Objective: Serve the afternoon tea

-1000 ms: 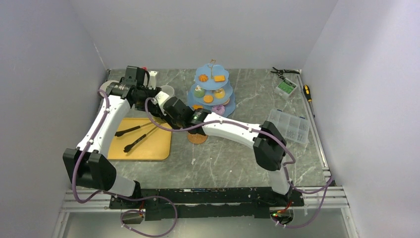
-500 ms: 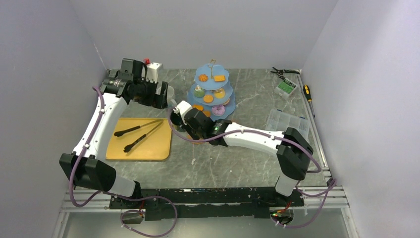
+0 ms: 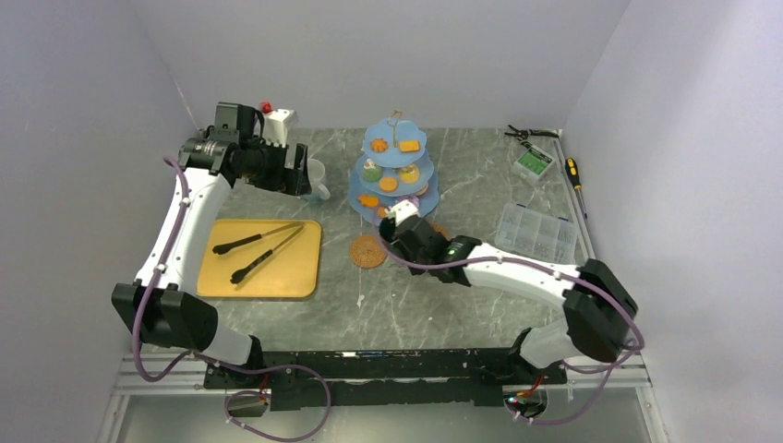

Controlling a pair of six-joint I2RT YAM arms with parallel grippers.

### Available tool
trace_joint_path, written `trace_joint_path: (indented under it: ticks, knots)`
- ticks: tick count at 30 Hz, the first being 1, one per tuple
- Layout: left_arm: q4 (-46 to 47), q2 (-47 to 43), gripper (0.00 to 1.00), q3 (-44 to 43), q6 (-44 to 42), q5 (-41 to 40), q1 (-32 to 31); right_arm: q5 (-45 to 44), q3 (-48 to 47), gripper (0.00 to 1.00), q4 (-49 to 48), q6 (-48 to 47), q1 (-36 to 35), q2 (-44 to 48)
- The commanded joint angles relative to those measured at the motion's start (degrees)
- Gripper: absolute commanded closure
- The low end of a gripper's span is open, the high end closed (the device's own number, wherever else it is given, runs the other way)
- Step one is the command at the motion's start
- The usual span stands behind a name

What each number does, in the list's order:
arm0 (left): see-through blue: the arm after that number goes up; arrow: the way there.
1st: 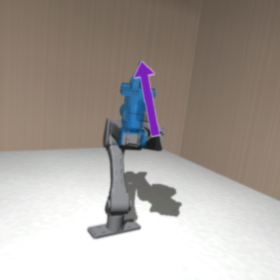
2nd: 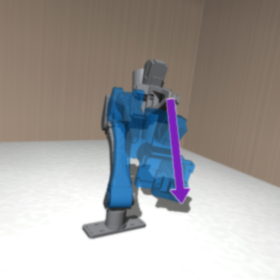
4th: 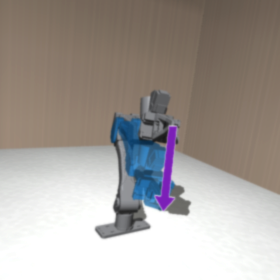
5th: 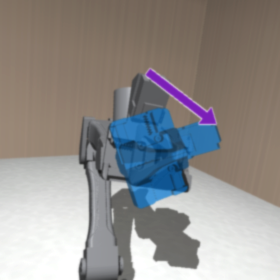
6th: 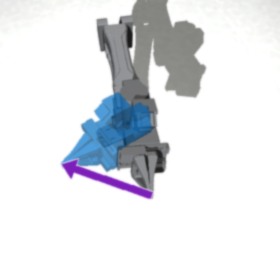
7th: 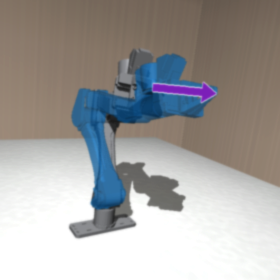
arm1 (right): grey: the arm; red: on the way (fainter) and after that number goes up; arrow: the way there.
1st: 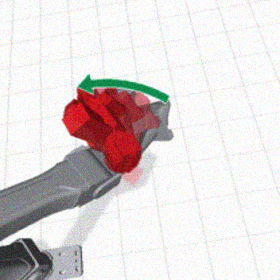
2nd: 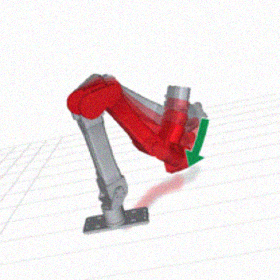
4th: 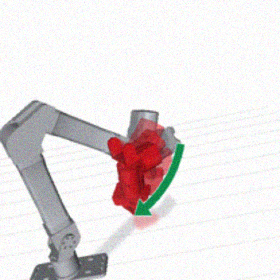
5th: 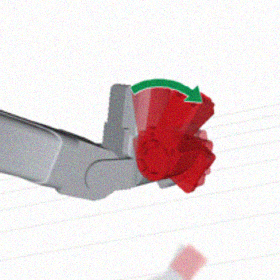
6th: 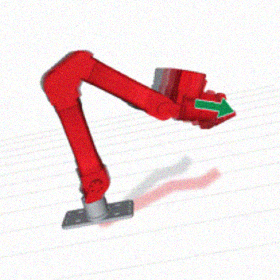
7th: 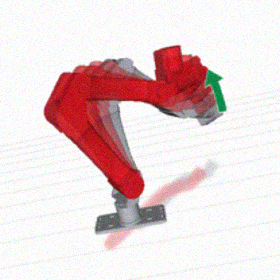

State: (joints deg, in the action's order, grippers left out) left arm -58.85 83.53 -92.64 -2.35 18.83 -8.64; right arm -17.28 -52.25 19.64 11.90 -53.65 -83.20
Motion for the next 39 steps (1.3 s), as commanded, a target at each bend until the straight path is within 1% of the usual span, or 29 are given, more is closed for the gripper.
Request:
trace_joint_path:
  ticks: [1,6,16,28,39]
  knots:
    - [0.1,1.4,0.07,-2.2,0.2,2.0,2.2,-2.9,2.6,1.00,-4.7,3.3,4.0,7.4]
    - [0.5,2.6,0.07,-2.0,-0.2,2.8,4.5,-3.6,5.2,1.00,-4.2,3.0,7.5,9.3]
    - [1.1,3.9,0.07,-1.4,-1.3,3.7,7.1,-7.1,6.3,1.00,-6.4,3.7,10.7,7.3]
    - [1.9,4.5,0.07,-1.0,-2.0,4.4,8.5,-5.2,6.3,1.00,-10.0,3.9,13.4,3.7]
    - [2.4,4.5,0.07,0.3,-2.0,4.8,8.5,-3.3,6.6,1.00,-11.7,4.4,13.8,1.0]
